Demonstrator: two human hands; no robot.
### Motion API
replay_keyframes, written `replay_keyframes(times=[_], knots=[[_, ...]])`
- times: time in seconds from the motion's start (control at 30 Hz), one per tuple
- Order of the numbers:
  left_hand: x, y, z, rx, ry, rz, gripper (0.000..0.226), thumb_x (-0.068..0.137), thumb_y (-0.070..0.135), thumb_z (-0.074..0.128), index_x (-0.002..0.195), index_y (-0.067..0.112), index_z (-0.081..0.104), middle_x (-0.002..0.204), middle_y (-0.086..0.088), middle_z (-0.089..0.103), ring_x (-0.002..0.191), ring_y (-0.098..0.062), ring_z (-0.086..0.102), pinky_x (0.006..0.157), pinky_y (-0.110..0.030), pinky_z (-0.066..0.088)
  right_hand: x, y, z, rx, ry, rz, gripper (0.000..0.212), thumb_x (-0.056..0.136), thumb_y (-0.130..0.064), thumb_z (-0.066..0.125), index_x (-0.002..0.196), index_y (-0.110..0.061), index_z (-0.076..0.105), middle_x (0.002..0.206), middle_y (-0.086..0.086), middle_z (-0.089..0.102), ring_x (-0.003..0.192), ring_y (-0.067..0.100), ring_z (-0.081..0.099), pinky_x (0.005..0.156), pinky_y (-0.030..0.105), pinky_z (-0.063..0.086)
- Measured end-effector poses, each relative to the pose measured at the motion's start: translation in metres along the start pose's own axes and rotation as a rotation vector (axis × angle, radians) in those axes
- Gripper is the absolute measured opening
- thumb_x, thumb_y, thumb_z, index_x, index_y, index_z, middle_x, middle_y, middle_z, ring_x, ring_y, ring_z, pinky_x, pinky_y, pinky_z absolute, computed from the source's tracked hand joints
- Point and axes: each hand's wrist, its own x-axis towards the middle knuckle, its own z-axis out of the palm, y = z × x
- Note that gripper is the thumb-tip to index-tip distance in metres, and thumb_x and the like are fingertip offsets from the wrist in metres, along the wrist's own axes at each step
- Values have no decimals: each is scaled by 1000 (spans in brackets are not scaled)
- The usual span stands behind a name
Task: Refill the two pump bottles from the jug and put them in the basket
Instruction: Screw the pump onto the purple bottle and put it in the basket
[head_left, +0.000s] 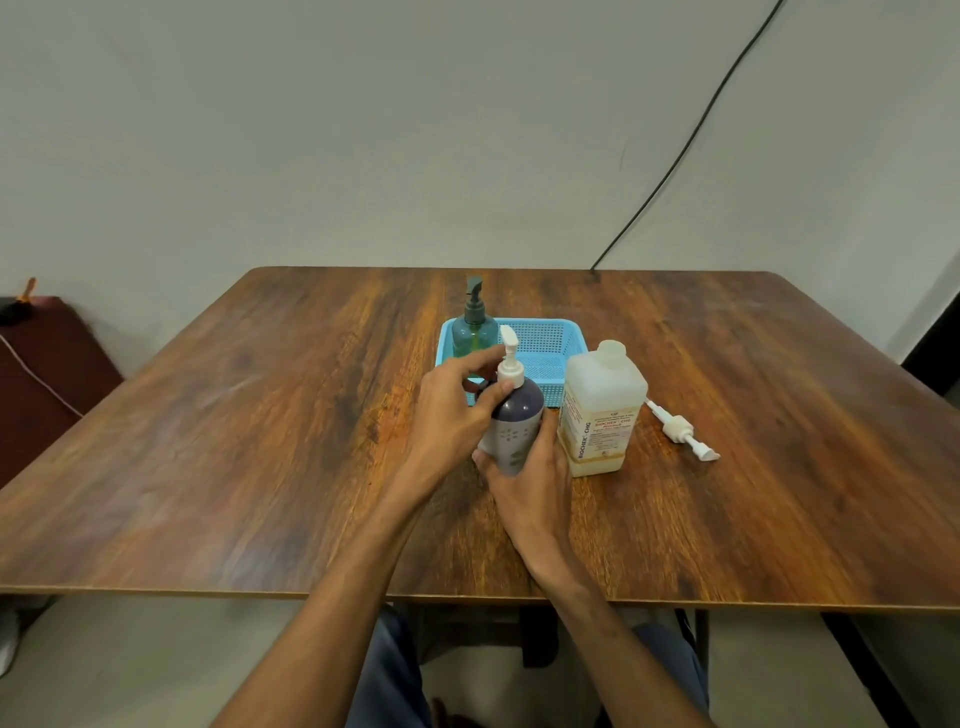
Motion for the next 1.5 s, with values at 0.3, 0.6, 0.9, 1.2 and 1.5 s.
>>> replay_keyframes(times=[0.3, 0.6, 0.9, 1.2, 1.5], knots=[[-5, 8, 15, -195, 210, -83, 35, 78, 26, 89, 102, 12, 67, 98, 6, 70, 86, -3, 63, 74, -12, 49, 1, 0, 1, 7, 11, 8, 93, 76, -49, 81, 148, -27, 28, 149, 0, 47, 136, 20, 47, 101, 47, 52], [-12, -7, 12, -230, 8, -55, 40, 96, 35, 64, 133, 20, 64, 131, 6, 67, 125, -12, 61, 104, -45, 54, -1, 1, -2, 36, 3, -17, 90, 78, -40, 83, 148, -26, 29, 148, -1, 48, 135, 17, 48, 103, 44, 52], [-6, -1, 17, -206, 143, -45, 18, 92, 19, 77, 107, 14, 71, 103, 9, 73, 98, -1, 67, 83, -7, 45, -1, -1, -2, 31, 16, -12, 88, 78, -39, 83, 148, -25, 31, 148, 0, 47, 137, 18, 45, 104, 45, 51], [-10, 7, 23, -255, 199, -61, 35, 84, 25, 84, 112, 13, 67, 110, 4, 70, 103, 4, 64, 84, -7, 47, 0, -1, -2, 25, 11, -20, 86, 79, -45, 81, 145, -29, 28, 147, -1, 49, 134, 17, 49, 103, 44, 51], [-9, -5, 13, -298, 71, -29, 27, 97, 17, 70, 124, 19, 67, 116, 7, 72, 111, -1, 66, 95, -23, 53, 0, 3, 0, 38, 6, -26, 93, 77, -44, 82, 150, -27, 27, 151, -2, 45, 139, 17, 44, 105, 46, 50]])
